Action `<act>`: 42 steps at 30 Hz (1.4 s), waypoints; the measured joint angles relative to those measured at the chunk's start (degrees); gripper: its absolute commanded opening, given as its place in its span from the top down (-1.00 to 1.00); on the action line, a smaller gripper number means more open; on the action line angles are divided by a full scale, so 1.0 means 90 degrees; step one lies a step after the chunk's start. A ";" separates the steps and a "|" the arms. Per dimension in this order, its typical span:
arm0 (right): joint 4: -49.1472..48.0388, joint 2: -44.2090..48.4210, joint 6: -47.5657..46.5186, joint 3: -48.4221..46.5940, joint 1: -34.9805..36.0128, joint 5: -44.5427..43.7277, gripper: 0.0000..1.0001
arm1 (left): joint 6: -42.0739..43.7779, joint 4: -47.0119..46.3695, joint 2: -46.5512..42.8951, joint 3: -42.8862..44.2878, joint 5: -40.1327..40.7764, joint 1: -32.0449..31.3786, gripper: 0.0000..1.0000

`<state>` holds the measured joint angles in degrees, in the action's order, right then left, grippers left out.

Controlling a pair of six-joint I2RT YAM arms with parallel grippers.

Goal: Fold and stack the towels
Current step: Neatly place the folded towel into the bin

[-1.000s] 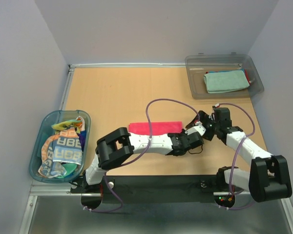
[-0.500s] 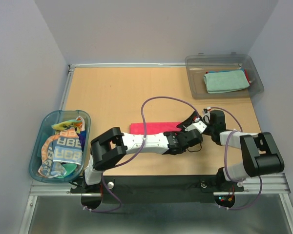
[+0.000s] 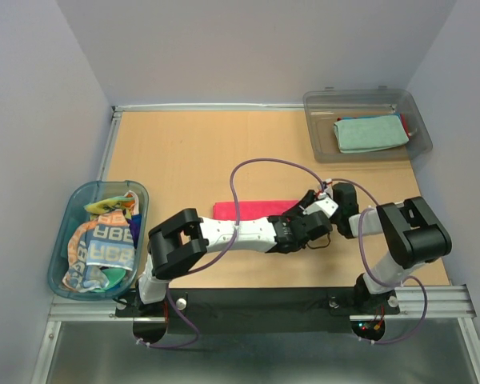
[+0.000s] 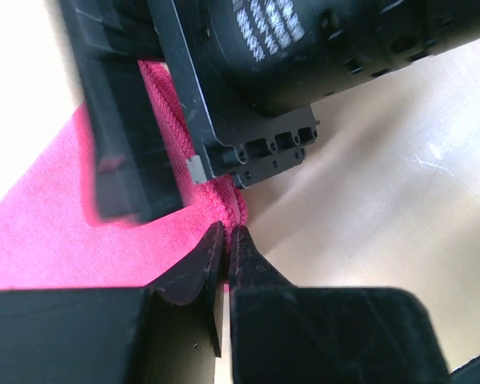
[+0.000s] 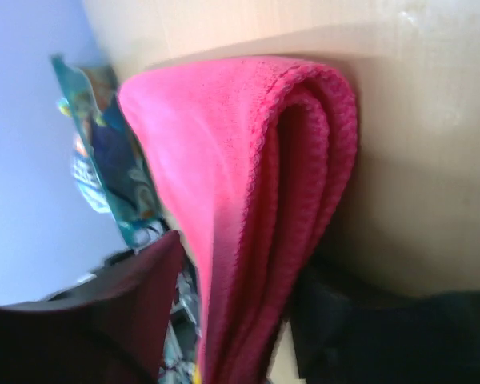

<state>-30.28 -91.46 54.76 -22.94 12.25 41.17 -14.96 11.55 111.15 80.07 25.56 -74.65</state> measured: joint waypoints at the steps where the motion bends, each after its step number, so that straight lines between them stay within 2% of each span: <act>1: 0.0012 -0.0080 0.0010 -0.0024 0.0010 0.0000 0.16 | -0.0019 -0.0012 0.0000 0.0000 -0.0012 0.0005 0.96; 2: 0.0012 -0.0175 -0.0029 -0.0046 0.0017 0.0005 0.40 | -0.0039 -0.0019 0.0000 0.0000 -0.0019 0.0005 0.92; 4: 0.0061 -0.0316 -0.0141 -0.0112 0.0029 0.0022 0.65 | -0.0063 -0.0036 0.0017 0.0010 -0.0041 0.0012 0.86; 5: 0.0138 -0.0350 -0.0153 -0.0143 0.0032 0.0022 0.84 | -0.0068 -0.0036 0.0029 0.0022 -0.0058 0.0015 0.79; 7: 0.0418 -0.0391 -0.0311 -0.0277 0.0056 0.0010 0.99 | -0.0095 -0.0049 0.0087 0.0053 -0.0073 0.0022 0.61; 8: 0.0544 -0.0396 -0.0418 -0.0352 0.0058 0.0005 0.99 | -0.0119 -0.0053 0.0107 0.0061 -0.0083 0.0032 0.41; 10: 0.0935 -0.0398 -0.0661 -0.0583 0.0061 -0.0029 0.99 | -0.0155 -0.0061 0.0129 0.0061 -0.0092 0.0066 0.25; 11: 0.1098 -0.0401 -0.0775 -0.0714 0.0070 -0.0083 0.99 | -0.0216 -0.0068 0.0129 0.0061 -0.0109 0.0095 0.01; 12: 0.1270 -0.0401 -0.0918 -0.0865 0.0075 -0.0146 0.99 | -0.0253 -0.0073 0.0126 0.0061 -0.0124 0.0124 -0.12; 13: 0.1375 -0.0401 -0.1027 -0.1003 0.0075 -0.0187 0.99 | -0.0313 -0.0070 0.0107 0.0061 -0.0148 0.0194 -0.40; 17: 0.2227 -0.0580 -0.1661 -0.1953 0.0063 -0.0401 0.99 | -0.0452 -0.0129 -0.0223 -0.0204 -0.0243 0.0398 -0.95; 23: 0.3587 -0.0709 -0.2749 -0.3514 0.0032 -0.1224 0.99 | -0.0663 0.0039 -0.2382 -0.1416 -0.0444 0.1314 -0.97; 25: 0.4085 -0.0860 -0.3128 -0.4124 -0.0017 -0.1477 0.99 | -0.0665 0.0063 -0.3138 -0.1644 -0.0525 0.1795 -0.97; 27: 0.4716 -0.1224 -0.3653 -0.5180 -0.0107 -0.1834 0.99 | -0.0568 0.0158 -0.3903 -0.1885 -0.0622 0.2518 -0.97; 30: 0.5348 -0.1717 -0.4301 -0.6399 -0.0228 -0.2353 0.99 | -0.0335 0.0216 -0.4568 -0.2188 -0.0571 0.3361 -0.97; 34: 0.6084 -0.2261 -0.4852 -0.7725 -0.0423 -0.2817 0.99 | 0.0000 0.0117 -0.4847 -0.2824 -0.0743 0.4296 -0.97; 37: 0.6611 -0.2691 -0.5280 -0.8755 -0.0631 -0.3092 0.99 | 0.0138 0.0117 -0.4716 -0.3225 -0.0954 0.4716 -0.97; 42: 0.7213 -0.3276 -0.6256 -1.0200 -0.0940 -0.3529 0.99 | 0.0277 0.0119 -0.4384 -0.3325 -0.0942 0.4891 -0.97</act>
<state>34.63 -120.95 -1.54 -114.74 3.79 9.41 -12.47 12.62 71.70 50.15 17.08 -30.63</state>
